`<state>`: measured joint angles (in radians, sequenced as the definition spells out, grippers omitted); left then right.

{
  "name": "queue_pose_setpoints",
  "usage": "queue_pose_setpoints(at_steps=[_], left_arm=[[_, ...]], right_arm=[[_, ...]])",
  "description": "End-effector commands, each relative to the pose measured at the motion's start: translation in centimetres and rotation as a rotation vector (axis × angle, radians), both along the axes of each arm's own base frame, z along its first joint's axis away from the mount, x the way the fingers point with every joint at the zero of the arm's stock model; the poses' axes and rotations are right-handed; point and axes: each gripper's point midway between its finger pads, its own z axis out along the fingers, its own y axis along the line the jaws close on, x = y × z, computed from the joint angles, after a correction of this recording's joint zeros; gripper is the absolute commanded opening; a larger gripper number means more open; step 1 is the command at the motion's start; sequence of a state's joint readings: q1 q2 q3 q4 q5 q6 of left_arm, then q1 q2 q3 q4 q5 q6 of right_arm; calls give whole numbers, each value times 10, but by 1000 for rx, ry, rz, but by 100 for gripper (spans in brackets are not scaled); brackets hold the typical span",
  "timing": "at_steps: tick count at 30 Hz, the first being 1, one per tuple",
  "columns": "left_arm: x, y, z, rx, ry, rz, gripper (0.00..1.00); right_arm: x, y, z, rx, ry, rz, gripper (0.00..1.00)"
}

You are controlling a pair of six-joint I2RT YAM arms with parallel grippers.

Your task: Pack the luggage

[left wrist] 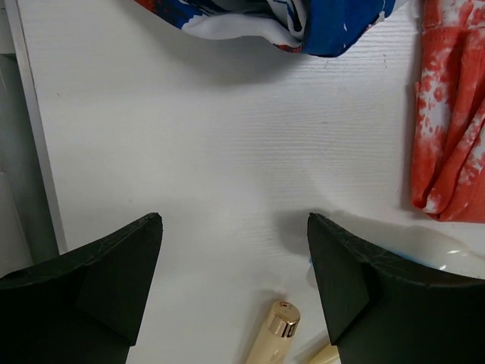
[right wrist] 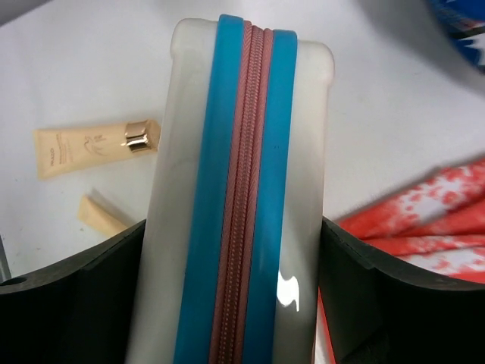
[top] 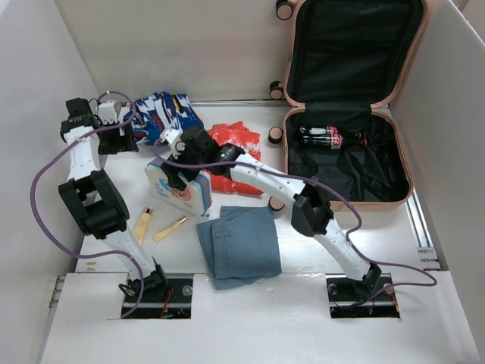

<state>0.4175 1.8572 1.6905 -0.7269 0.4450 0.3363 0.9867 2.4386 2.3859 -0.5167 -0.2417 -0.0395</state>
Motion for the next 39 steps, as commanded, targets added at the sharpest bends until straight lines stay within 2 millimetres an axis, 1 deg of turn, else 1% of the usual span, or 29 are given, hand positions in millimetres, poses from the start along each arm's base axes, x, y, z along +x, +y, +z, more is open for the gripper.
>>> queue_pose_setpoints(at_steps=[1, 3, 6, 10, 11, 12, 13, 15, 17, 18, 19, 20, 21, 22, 23, 24, 25, 27, 28, 29, 30, 31, 32, 34, 35, 36, 37, 38, 39], left_arm=[[-1, -4, 26, 9, -49, -16, 74], [-1, -4, 26, 9, -49, -16, 74], [-3, -5, 22, 4, -39, -16, 74], [-1, -4, 23, 8, -47, -16, 74], [-1, -4, 23, 8, -48, -16, 74], [-1, -4, 23, 8, -48, -16, 74], [-1, -3, 23, 14, -49, -23, 74], [-1, -3, 23, 14, -49, -23, 74], [-1, -3, 19, 10, -41, -23, 74], [-1, -3, 19, 10, -41, -23, 74], [-1, -3, 19, 15, -42, -30, 74], [-1, -3, 19, 15, -42, -30, 74], [-1, -3, 19, 15, -42, -30, 74], [-1, -3, 19, 15, -42, -30, 74], [-1, -3, 19, 15, -42, -30, 74], [-1, -3, 19, 15, -42, -30, 74], [-1, -3, 19, 15, -42, -30, 74], [-1, -3, 19, 15, -42, -30, 74], [-1, -3, 19, 15, -42, -30, 74], [-2, -3, 16, 12, -34, -30, 74], [-2, -3, 16, 12, -34, -30, 74], [-2, -3, 16, 12, -34, -30, 74], [-2, -3, 16, 12, -34, -30, 74], [-2, -3, 16, 12, -34, -30, 74], [-2, -3, 16, 12, -34, -30, 74], [-2, -3, 16, 12, -34, -30, 74], [-2, -3, 16, 12, -34, -30, 74], [-2, -3, 16, 12, -34, -30, 74], [-2, -3, 16, 12, -34, -30, 74]], right_arm=[[32, -20, 170, 339, -197, -58, 0], [44, -31, 181, 358, -212, -72, 0], [49, -36, 178, 348, -203, -76, 0], [46, -37, 119, 244, -119, -72, 0], [43, -34, 111, 225, -119, -86, 0], [49, -39, 115, 221, -150, -124, 0], [43, -35, 118, 232, -156, -113, 0], [45, -36, 129, 251, -176, -124, 0], [49, -41, 164, 287, -235, -147, 0], [50, -44, 169, 275, -258, -147, 0], [49, -47, 185, 296, -286, -143, 0], [55, -56, 193, 297, -296, -168, 0], [54, -59, 200, 301, -312, -164, 0], [59, -71, 217, 322, -332, -183, 0], [63, -81, 220, 315, -334, -204, 0], [76, -96, 215, 296, -329, -235, 0], [73, -112, 237, 323, -353, -250, 0], [80, -137, 249, 329, -377, -305, 0], [91, -156, 242, 301, -388, -315, 0], [87, -178, 270, 323, -454, -313, 0], [88, -192, 274, 312, -469, -305, 0], [100, -221, 281, 292, -499, -325, 0], [97, -242, 286, 246, -539, -313, 0], [101, -280, 290, 207, -583, -279, 0], [103, -293, 276, 172, -574, -279, 0], [94, -314, 291, 167, -626, -288, 0], [93, -346, 284, 131, -632, -312, 0], [101, -357, 267, 110, -598, -326, 0], [92, -376, 276, 105, -632, -330, 0]])
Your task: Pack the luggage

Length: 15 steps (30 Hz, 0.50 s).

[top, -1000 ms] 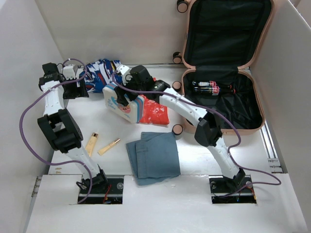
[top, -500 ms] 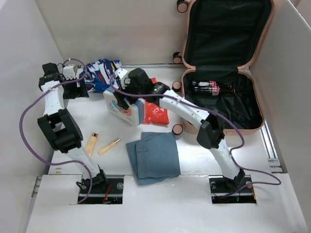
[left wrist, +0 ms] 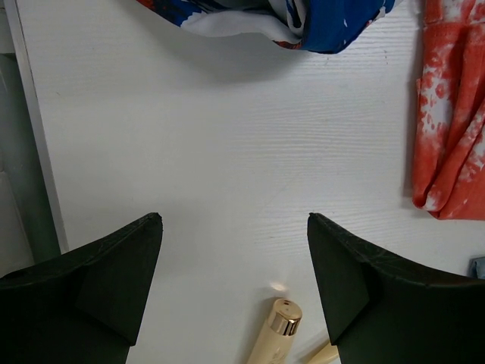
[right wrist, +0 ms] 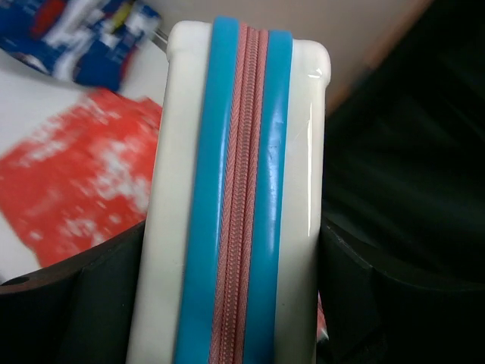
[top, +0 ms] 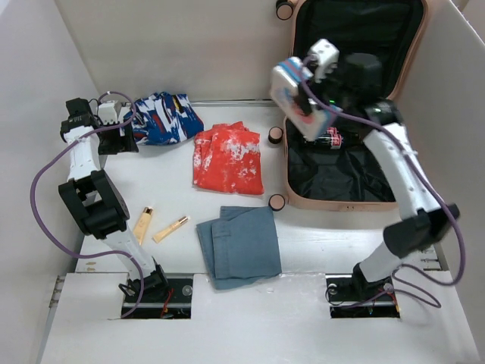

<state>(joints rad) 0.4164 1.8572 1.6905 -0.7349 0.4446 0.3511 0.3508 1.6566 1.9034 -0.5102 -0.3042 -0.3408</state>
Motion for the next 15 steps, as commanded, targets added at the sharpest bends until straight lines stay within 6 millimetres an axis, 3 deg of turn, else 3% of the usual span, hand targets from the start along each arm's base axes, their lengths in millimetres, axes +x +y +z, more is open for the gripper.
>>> queue_pose_setpoints(at_steps=[1, 2, 3, 5, 6, 10, 13, 15], left_arm=[[0, -3, 13, 2, -31, -17, 74], [0, -3, 13, 2, -30, -17, 74], [2, -2, 17, 7, -42, -17, 74], [5, 0, 13, -2, -33, -10, 74], [7, 0, 17, 2, -43, -10, 74], [12, -6, 16, 9, -40, -25, 74], [16, -13, 15, 16, -37, -44, 74], [16, -14, 15, 11, -35, -36, 74]], right_arm=[[-32, -29, 42, -14, -171, 99, 0], [-27, -58, 37, -29, -168, 47, 0], [-27, -71, 20, -33, -131, 29, 0], [-37, -90, 14, -35, -122, 37, 0], [-36, -112, -3, -39, -91, 18, 0], [-45, -134, -37, -14, 3, 68, 0], [-53, -136, -77, -5, 122, 142, 0], [-54, -135, -93, -14, 169, 166, 0]])
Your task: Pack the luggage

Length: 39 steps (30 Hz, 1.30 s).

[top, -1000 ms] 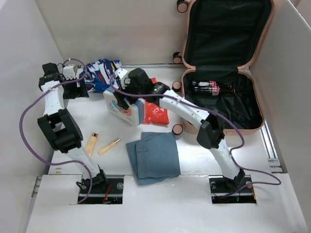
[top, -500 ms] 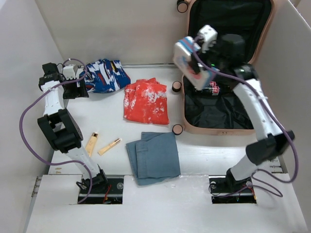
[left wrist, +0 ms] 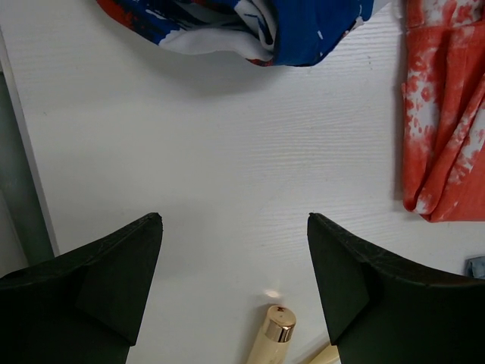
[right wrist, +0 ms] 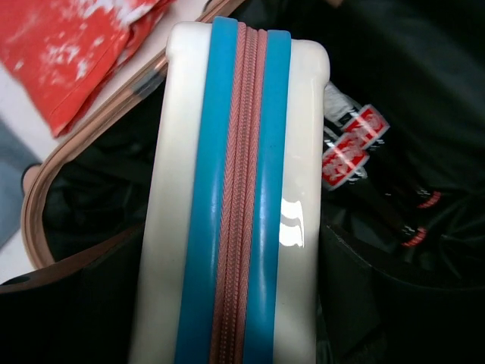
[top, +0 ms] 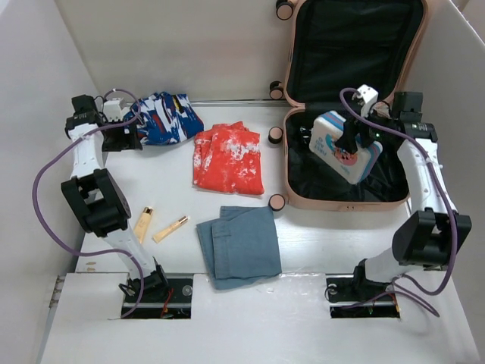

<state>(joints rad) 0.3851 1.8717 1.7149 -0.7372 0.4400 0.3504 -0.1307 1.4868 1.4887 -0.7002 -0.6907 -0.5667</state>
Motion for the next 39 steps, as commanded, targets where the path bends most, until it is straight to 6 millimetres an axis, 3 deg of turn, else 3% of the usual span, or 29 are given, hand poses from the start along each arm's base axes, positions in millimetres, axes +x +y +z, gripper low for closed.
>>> queue_pose_setpoints(at_steps=[1, 7, 12, 19, 22, 25, 26, 28, 31, 32, 36, 39], left_arm=[[9, -3, 16, 7, -38, -8, 74], [10, -2, 12, 4, -30, -8, 74], [10, -2, 12, 4, -30, -8, 74], [9, -2, 7, 0, -9, -15, 74], [12, -1, 6, 6, -10, -22, 74], [14, -7, 2, -6, -5, -37, 74], [14, -7, 2, -6, -5, -37, 74], [14, -7, 2, -6, -5, -37, 74], [15, -4, 1, 2, -2, -32, 74], [15, -2, 0, 12, 2, -25, 74], [13, -1, -1, 17, 14, -20, 74], [14, 1, 2, 28, 8, -15, 76]], right_arm=[[-8, 26, 25, 51, -123, 227, 0], [-23, 29, -31, 77, 29, 367, 0], [-50, 43, -41, 101, 0, 554, 0], [-71, 47, -52, 100, 15, 634, 0], [-74, 48, -62, 109, 18, 661, 0], [-70, 46, -86, 143, 102, 656, 0], [-62, 45, -88, 143, 101, 656, 0], [-53, 43, -109, 174, 182, 651, 0], [-34, 32, -134, 155, 292, 592, 30], [-30, 29, -139, 145, 315, 575, 48], [-5, 19, -143, 110, 340, 481, 100], [20, 6, -133, 30, 285, 383, 100]])
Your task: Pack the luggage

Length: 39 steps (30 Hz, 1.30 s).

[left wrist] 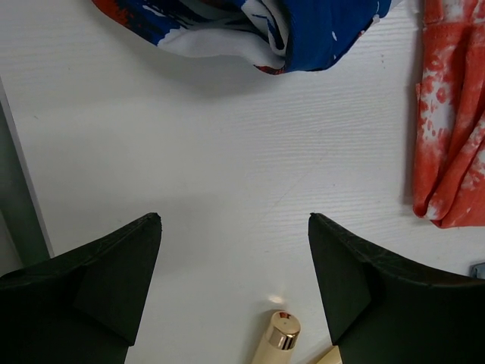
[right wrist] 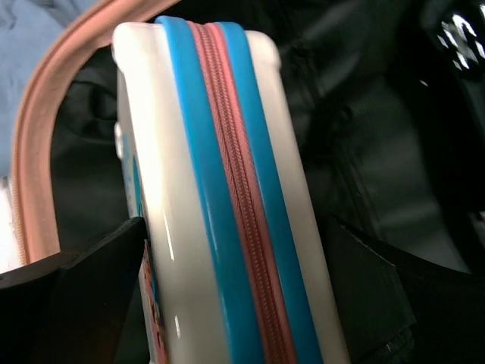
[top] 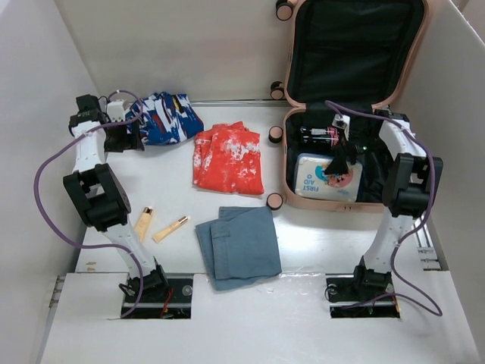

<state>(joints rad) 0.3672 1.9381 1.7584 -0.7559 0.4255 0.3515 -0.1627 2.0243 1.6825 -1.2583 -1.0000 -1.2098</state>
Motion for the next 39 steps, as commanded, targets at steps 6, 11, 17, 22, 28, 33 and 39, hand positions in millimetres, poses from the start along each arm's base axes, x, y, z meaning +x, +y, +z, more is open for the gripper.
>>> queue_pose_setpoints(at_steps=[6, 11, 17, 22, 28, 33, 39], left_arm=[[1, 7, 17, 72, -16, 3, 77], [-5, 1, 17, 138, -18, -32, 78], [-20, 0, 14, 156, 5, -32, 78], [-32, -1, 11, 181, 18, -85, 78], [-73, -30, -12, 219, 76, -288, 73], [-151, -72, -46, 287, 152, -708, 78], [-198, -91, -65, 290, 183, -916, 87]], right_arm=[[106, -60, 96, -248, -446, -388, 100], [106, -93, 156, -307, -597, -665, 100], [46, -128, 119, -343, -403, -1076, 100], [15, -109, 56, -252, -256, -1120, 100], [10, -103, 20, -223, -153, -1113, 100], [10, -100, 74, -268, -313, -1102, 100], [2, -73, 136, -321, -498, -1068, 100]])
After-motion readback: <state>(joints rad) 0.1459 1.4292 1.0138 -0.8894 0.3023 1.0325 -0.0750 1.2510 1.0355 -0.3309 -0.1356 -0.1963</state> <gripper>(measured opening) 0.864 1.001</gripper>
